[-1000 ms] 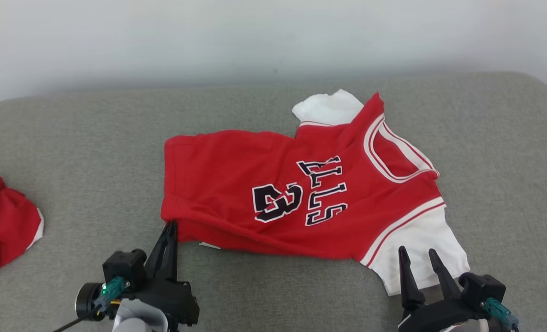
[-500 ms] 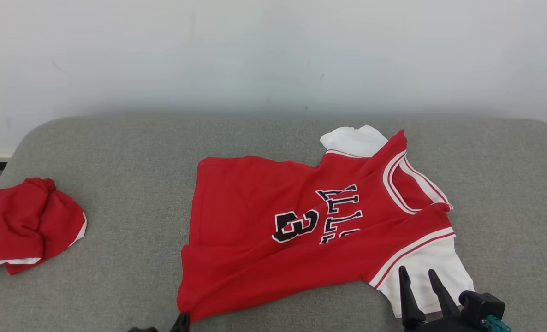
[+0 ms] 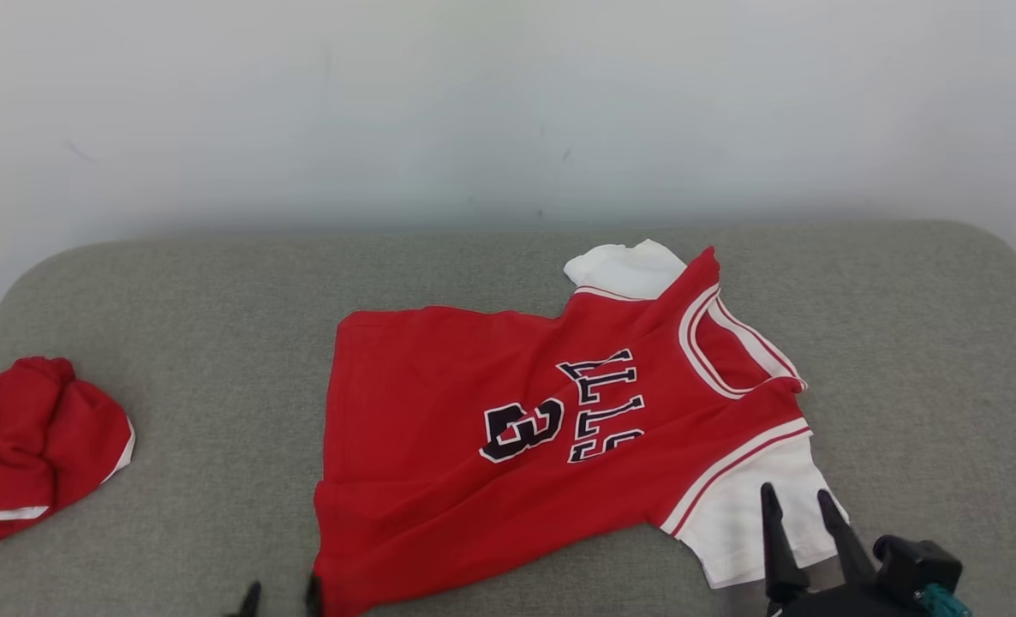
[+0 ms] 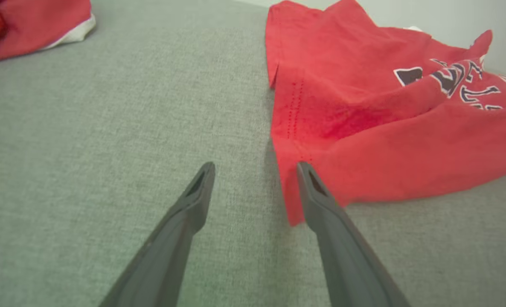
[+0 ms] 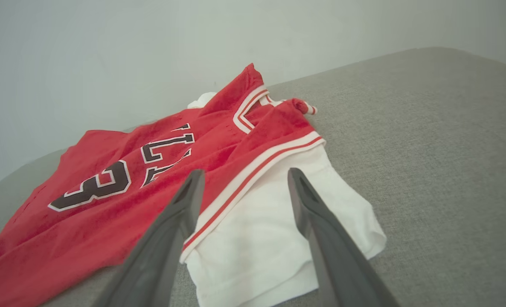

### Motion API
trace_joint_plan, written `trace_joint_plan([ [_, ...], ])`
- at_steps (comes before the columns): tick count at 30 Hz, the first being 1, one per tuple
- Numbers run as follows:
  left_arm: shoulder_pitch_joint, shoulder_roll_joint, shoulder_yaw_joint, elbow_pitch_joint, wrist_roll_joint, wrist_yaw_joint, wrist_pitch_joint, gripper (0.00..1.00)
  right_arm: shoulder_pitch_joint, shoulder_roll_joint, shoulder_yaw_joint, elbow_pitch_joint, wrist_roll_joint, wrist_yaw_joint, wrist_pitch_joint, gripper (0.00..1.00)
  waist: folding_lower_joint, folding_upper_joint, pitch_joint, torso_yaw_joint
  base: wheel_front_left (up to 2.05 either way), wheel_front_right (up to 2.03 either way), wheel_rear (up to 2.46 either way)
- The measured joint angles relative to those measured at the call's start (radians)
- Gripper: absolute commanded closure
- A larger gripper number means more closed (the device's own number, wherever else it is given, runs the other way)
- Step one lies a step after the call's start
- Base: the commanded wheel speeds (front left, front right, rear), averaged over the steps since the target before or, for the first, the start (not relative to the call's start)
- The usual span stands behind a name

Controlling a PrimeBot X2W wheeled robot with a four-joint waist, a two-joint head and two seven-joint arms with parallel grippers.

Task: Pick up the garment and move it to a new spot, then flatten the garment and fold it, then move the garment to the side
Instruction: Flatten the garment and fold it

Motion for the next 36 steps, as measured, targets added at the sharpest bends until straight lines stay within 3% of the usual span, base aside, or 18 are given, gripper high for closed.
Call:
trace_joint_plan([
  [6,0.053,0.005,0.078,-0.163,0.057,0.025,-0.002,0.0,0.007,0.0,-0.041,-0.114,-0.067,0.0,0.0,0.0,0.0001,0.0001,-0.003,-0.029,0.0,0.0,0.0],
  [13,0.097,-0.001,0.114,-0.253,0.14,0.015,-0.002,0.0,0.032,0.0,-0.033,-0.149,-0.143,0.0,0.0,0.0,0.0001,0.0,-0.01,-0.058,0.0,0.0,0.0],
  [36,0.156,-0.019,0.147,-0.292,0.217,-0.011,-0.002,0.0,0.081,0.0,0.034,-0.109,-0.214,0.0,0.0,0.0,0.0001,0.0002,-0.036,-0.064,0.0,0.0,0.0],
])
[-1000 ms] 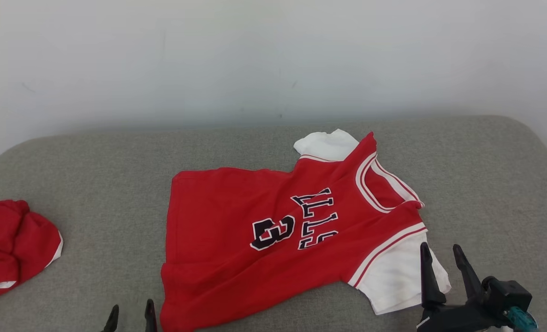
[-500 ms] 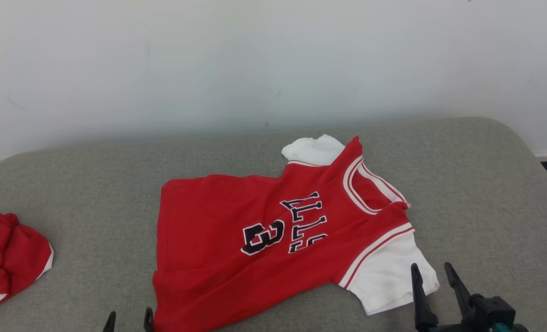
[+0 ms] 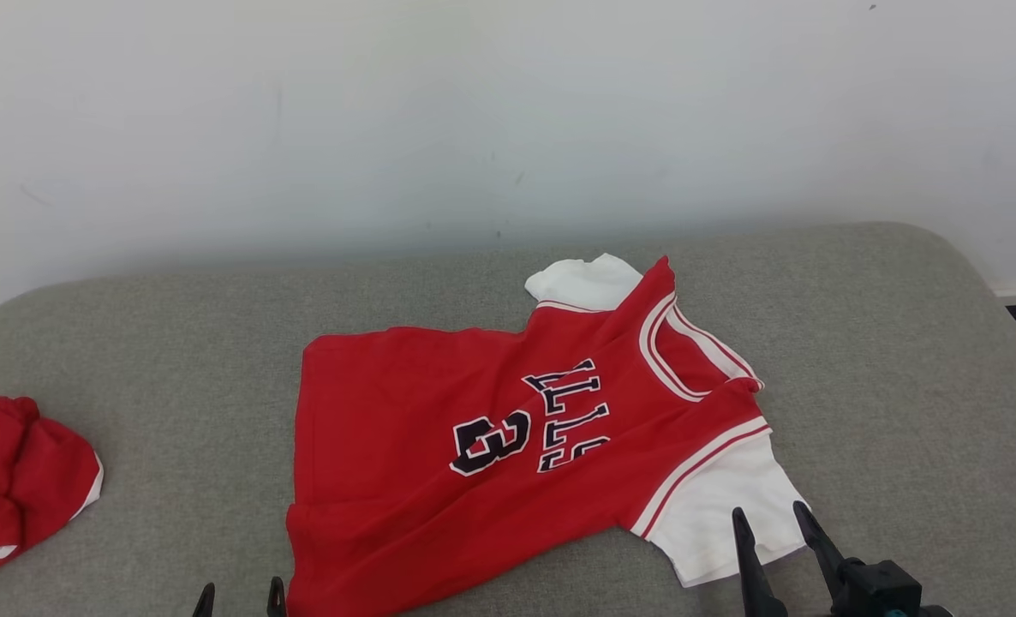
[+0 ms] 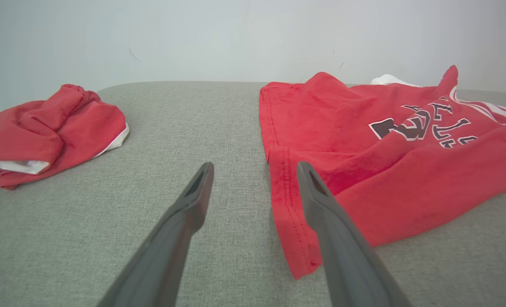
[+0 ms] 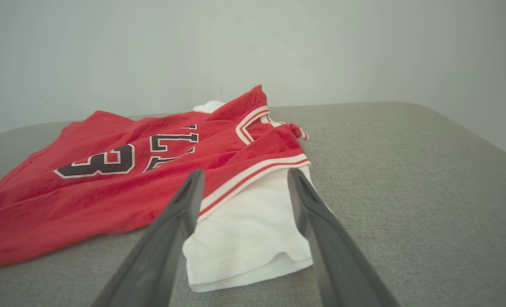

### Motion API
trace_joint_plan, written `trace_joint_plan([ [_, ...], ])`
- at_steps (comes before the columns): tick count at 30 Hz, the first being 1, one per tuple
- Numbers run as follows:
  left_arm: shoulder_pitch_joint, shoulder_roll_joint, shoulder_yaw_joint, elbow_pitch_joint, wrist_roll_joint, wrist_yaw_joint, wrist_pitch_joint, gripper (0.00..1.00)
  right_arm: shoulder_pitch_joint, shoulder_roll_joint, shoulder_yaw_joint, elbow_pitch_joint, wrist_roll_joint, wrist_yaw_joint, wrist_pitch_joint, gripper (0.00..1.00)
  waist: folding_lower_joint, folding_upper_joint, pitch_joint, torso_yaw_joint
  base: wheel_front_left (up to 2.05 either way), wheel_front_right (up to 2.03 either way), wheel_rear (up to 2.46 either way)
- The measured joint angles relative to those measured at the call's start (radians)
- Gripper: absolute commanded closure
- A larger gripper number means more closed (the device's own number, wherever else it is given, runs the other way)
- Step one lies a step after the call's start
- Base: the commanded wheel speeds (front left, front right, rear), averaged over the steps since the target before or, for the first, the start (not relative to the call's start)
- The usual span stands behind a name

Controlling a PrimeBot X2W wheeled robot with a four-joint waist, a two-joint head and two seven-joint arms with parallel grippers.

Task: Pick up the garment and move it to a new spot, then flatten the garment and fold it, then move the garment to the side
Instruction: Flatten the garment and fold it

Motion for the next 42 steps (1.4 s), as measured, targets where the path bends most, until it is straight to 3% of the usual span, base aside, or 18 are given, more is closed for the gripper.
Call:
trace_joint_plan([
  [13,-0.004,-0.001,-0.056,0.016,-0.05,-0.017,0.0,0.0,0.0,0.0,0.009,-0.006,0.013,0.0,0.0,0.0,0.0,-0.0001,0.013,0.006,0.0,0.0,0.0],
  [24,-0.017,-0.002,-0.149,0.193,-0.184,-0.026,0.0,0.0,-0.011,0.0,-0.009,-0.001,0.017,0.0,0.0,0.0,0.0,0.0,0.057,-0.003,0.0,0.0,0.0],
  [39,-0.052,-0.002,-0.122,0.195,-0.146,-0.018,0.0,0.0,-0.036,0.0,-0.021,-0.005,0.001,0.0,0.0,0.0,0.0001,0.0,0.1,-0.015,0.0,0.0,0.0],
  [40,-0.055,-0.002,-0.122,0.192,-0.137,-0.019,0.0,0.1,-0.039,0.0,-0.023,-0.005,0.001,0.0,0.0,0.0,0.0001,0.0,0.104,-0.016,0.0,0.0,0.0],
  [42,-0.055,-0.002,-0.123,0.199,-0.126,-0.024,0.0,1.0,-0.041,0.0,-0.025,-0.005,0.001,0.0,0.0,0.0,0.0001,0.0,0.109,-0.018,0.0,0.0,0.0],
])
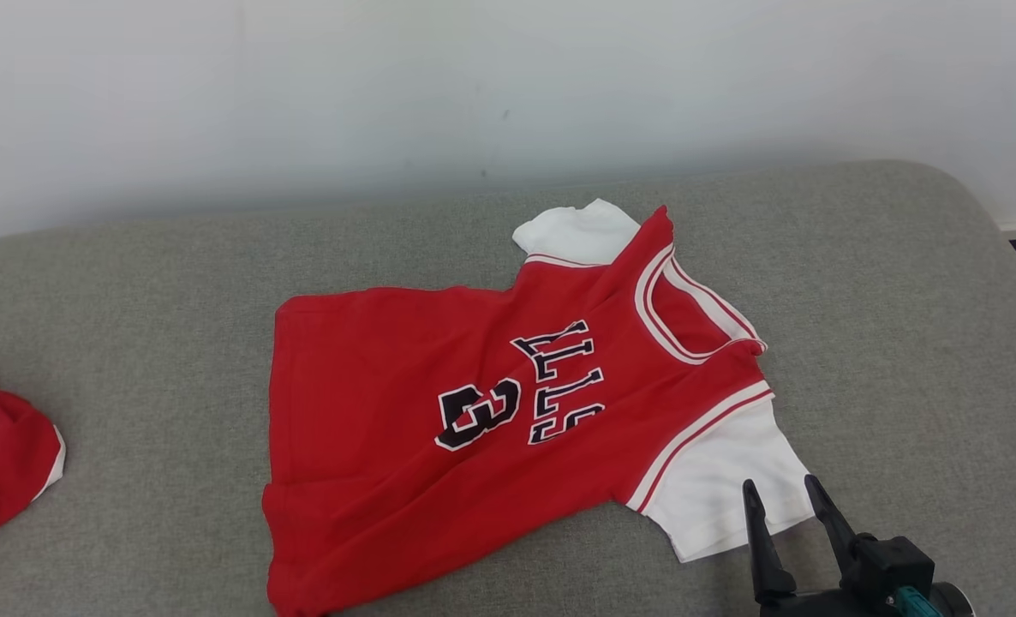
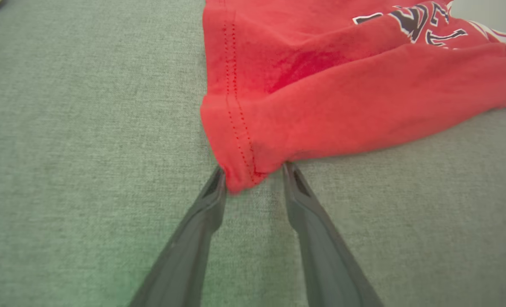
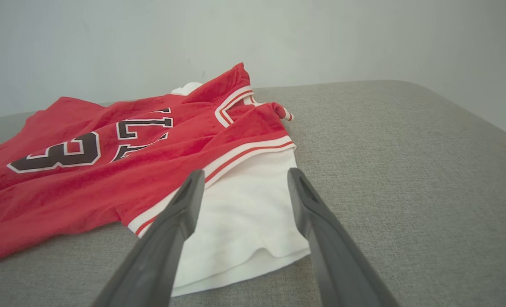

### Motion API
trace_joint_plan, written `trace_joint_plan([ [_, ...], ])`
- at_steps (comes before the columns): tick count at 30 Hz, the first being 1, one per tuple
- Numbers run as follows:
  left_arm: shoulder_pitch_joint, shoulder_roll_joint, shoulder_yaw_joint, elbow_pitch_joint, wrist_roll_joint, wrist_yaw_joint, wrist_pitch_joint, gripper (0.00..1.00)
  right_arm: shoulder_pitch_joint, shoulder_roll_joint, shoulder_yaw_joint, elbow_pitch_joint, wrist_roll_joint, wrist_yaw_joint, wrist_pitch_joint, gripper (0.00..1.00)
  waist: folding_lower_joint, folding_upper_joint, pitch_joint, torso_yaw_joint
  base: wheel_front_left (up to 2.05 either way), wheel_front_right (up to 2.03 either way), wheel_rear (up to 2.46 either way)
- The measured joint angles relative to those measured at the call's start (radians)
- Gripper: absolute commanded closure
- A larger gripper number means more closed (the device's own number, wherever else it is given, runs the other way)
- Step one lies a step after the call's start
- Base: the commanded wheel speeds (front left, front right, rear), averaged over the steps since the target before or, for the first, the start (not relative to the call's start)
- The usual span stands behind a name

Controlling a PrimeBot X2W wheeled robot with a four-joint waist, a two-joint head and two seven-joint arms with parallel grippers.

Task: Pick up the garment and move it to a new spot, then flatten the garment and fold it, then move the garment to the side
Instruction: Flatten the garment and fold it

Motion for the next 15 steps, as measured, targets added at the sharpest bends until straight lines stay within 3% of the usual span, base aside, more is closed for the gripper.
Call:
trace_joint_plan([
  [10,-0.014,0.0,-0.004,0.018,0.005,-0.02,0.0,1.0,-0.031,0.001,-0.101,0.028,0.016,0.0,0.0,0.0,0.0,0.0,0.022,-0.003,0.0,0.0,0.0],
  [15,-0.02,0.0,-0.01,0.014,0.005,-0.028,0.0,1.0,-0.056,-0.001,-0.165,0.106,0.001,0.0,0.0,0.0,0.0,-0.0001,0.029,0.005,0.0,0.0,0.0],
])
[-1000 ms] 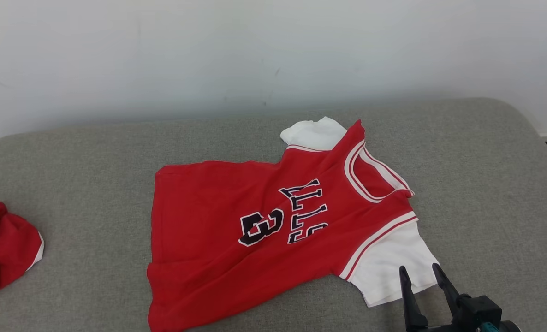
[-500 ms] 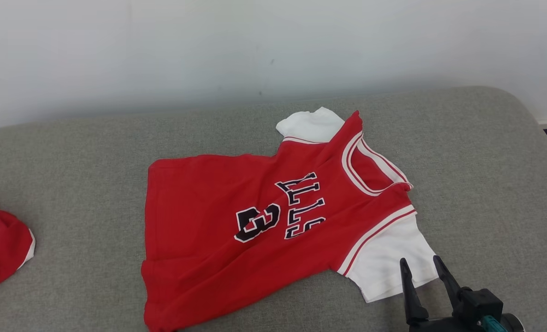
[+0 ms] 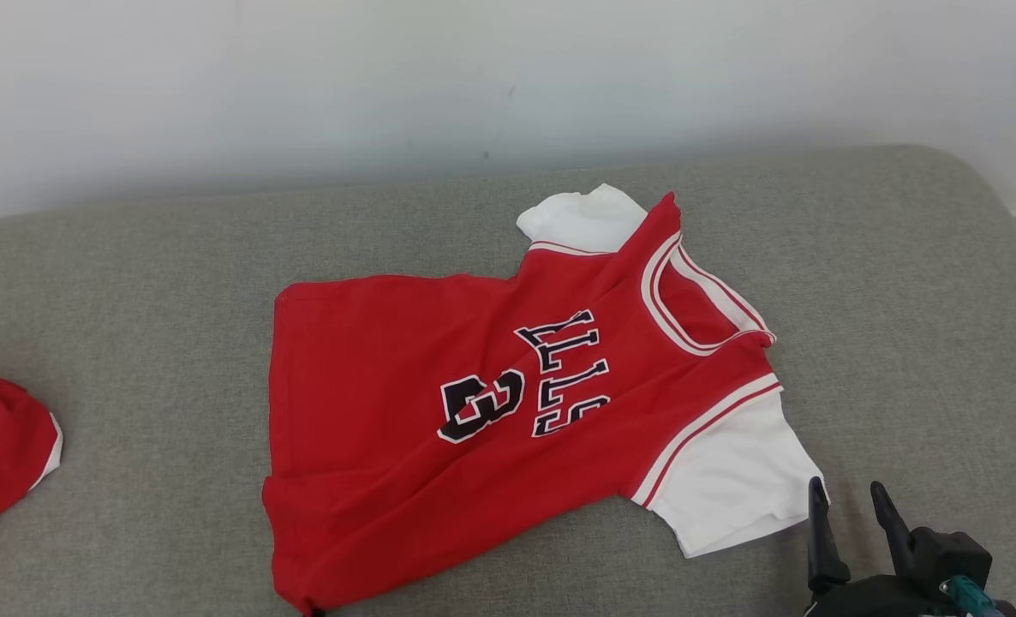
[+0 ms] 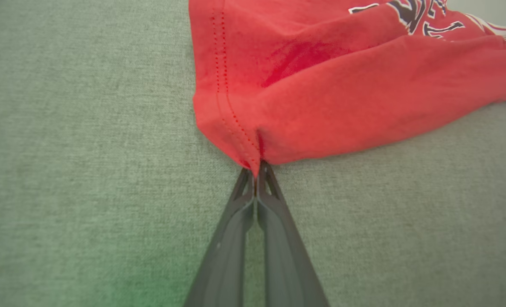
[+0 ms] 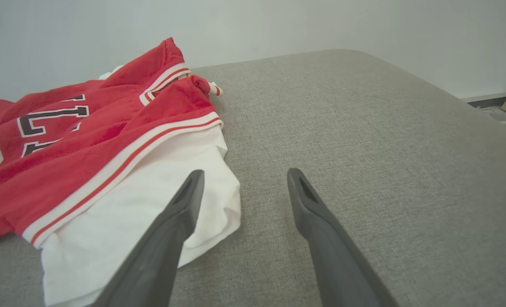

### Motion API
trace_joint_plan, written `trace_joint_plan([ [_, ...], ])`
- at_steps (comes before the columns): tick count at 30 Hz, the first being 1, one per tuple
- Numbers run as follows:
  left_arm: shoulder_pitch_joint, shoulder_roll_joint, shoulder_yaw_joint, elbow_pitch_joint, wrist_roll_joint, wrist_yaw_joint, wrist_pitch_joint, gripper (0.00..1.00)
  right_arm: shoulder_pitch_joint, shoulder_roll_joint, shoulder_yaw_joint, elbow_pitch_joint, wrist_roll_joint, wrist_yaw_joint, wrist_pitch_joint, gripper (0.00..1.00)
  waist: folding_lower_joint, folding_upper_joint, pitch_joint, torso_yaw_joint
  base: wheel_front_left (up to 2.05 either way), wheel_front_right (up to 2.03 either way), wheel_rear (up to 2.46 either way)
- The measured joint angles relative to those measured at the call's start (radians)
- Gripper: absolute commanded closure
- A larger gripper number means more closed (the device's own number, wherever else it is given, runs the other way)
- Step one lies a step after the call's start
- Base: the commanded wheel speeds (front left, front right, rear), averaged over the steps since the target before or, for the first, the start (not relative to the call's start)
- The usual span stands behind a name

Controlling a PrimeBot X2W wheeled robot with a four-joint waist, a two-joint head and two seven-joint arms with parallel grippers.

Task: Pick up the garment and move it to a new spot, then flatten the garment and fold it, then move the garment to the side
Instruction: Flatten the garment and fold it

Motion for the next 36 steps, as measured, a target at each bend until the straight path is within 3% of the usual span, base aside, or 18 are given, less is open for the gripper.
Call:
trace_joint_plan([
  [9,-0.013,0.0,-0.014,-0.013,-0.001,-0.009,0.0,1.0,-0.073,0.0,-0.004,0.158,0.004,0.0,0.0,0.0,0.0,0.0,0.024,0.024,0.0,0.0,0.0],
  [10,-0.017,0.0,-0.016,-0.015,-0.002,-0.009,0.0,1.0,-0.077,0.001,0.001,0.171,0.013,0.0,0.0,0.25,0.0,0.0,0.027,0.027,0.0,0.0,0.0],
  [11,-0.02,0.0,-0.016,-0.019,-0.002,-0.01,0.0,1.0,-0.082,0.0,0.007,0.183,0.02,0.0,0.0,0.66,0.0,0.0,0.029,0.029,0.0,0.0,0.0],
  [12,-0.021,0.0,-0.016,-0.024,-0.002,-0.01,0.0,1.0,-0.087,0.001,0.012,0.185,0.032,0.0,0.0,1.0,0.0,0.0,0.031,0.031,0.0,0.0,0.0],
  [15,-0.023,0.0,-0.017,-0.054,0.002,-0.011,0.0,1.0,-0.093,0.001,0.03,0.12,0.076,0.0,0.0,1.0,0.0,0.0,0.035,0.036,0.0,0.0,0.0],
  [25,-0.112,0.018,-0.018,-0.368,0.037,-0.017,0.0,1.0,-0.107,-0.004,0.076,-0.17,0.239,0.0,0.0,1.0,0.0,0.0001,0.001,0.039,0.0,0.0,0.0],
  [31,-0.272,0.16,-0.013,-0.47,0.034,-0.017,0.0,1.0,-0.236,-0.059,0.119,-0.275,0.308,0.0,0.0,1.0,0.0,0.0,-0.051,0.037,0.0,0.0,0.0],
  [36,-0.481,0.326,-0.025,-0.458,0.014,-0.018,0.002,1.0,-0.416,-0.13,0.145,-0.3,0.344,0.0,0.012,1.0,0.0,0.0001,-0.089,0.035,0.0,0.0,0.0],
])
